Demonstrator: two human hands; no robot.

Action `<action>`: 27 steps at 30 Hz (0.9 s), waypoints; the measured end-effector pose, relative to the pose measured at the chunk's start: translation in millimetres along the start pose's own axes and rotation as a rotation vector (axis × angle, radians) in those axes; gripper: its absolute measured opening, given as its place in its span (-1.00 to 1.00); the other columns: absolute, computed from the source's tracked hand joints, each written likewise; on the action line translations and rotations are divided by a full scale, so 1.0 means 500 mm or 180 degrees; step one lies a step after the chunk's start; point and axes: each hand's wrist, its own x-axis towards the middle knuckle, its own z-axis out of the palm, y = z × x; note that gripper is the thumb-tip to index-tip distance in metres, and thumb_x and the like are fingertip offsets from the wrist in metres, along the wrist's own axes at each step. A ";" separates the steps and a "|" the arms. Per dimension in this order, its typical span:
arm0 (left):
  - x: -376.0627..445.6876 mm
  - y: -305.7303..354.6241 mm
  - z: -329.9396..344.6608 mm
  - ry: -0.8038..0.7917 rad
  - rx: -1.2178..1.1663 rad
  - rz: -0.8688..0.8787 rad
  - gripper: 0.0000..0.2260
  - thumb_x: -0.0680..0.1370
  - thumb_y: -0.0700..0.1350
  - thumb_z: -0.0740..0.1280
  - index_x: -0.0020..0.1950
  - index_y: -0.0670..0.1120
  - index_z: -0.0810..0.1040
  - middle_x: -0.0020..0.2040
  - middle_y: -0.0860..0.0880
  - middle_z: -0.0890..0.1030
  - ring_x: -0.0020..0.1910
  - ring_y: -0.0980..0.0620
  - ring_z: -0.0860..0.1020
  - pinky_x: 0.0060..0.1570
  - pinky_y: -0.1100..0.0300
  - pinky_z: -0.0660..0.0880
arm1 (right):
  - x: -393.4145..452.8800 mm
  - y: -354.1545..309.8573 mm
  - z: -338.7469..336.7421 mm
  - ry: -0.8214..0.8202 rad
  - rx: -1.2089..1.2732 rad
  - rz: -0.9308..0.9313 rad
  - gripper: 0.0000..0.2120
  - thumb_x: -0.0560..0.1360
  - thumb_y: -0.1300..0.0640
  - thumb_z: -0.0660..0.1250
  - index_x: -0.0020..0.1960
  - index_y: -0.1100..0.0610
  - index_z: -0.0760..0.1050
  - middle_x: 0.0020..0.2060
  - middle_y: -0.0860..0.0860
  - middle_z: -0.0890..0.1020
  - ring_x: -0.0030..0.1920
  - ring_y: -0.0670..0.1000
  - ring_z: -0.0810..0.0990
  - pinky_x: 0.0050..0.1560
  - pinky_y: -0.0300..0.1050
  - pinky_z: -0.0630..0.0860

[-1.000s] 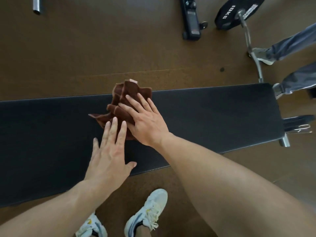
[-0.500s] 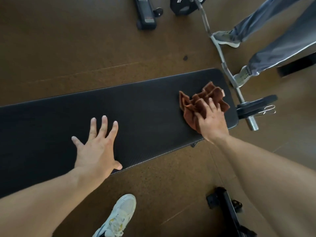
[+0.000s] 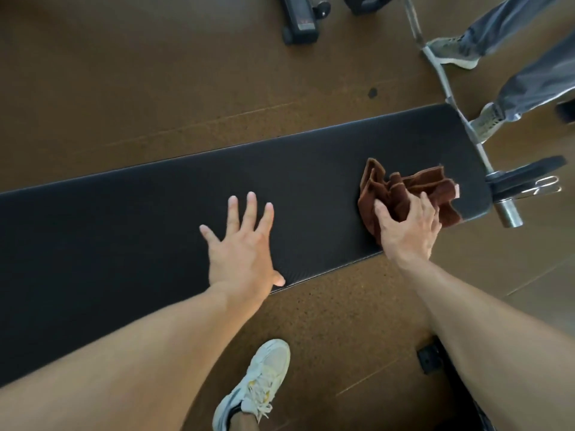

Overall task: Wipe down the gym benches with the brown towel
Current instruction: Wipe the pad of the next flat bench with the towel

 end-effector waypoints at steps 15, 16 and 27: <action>-0.384 -0.668 0.059 0.0851 -0.1259 -0.0571 -0.10 0.58 0.02 0.39 0.63 0.05 -0.25 0.65 0.05 -0.20 0.61 0.09 -0.28 0.61 -0.06 -0.08 | -0.670 -0.635 0.385 -0.0949 -0.0247 -0.2215 -0.48 0.51 -0.46 0.25 0.32 -0.18 0.49 0.54 -0.06 0.34 0.67 0.12 0.05 0.66 0.26 -0.12; -0.403 -0.708 0.061 0.0845 -0.1228 -0.0653 -0.10 0.57 0.03 0.40 0.64 0.02 -0.22 0.66 0.03 -0.19 0.61 0.07 -0.28 0.61 -0.07 -0.07 | -0.729 -0.659 0.409 -0.1046 -0.0272 -0.2413 -0.52 0.53 -0.42 0.25 0.30 -0.16 0.50 0.53 -0.06 0.37 0.66 0.12 0.08 0.66 0.27 -0.09; -0.468 -0.829 0.070 0.0438 -0.0688 -0.0894 0.04 0.50 0.30 0.36 0.61 0.01 -0.36 0.62 -0.04 -0.35 0.60 -0.04 -0.34 0.59 -0.16 -0.03 | -0.806 -0.751 0.489 -0.1577 -0.0982 -0.3490 -0.42 0.70 -0.28 0.05 0.68 -0.18 0.08 0.71 -0.05 0.00 0.70 0.10 -0.20 0.67 0.23 -0.20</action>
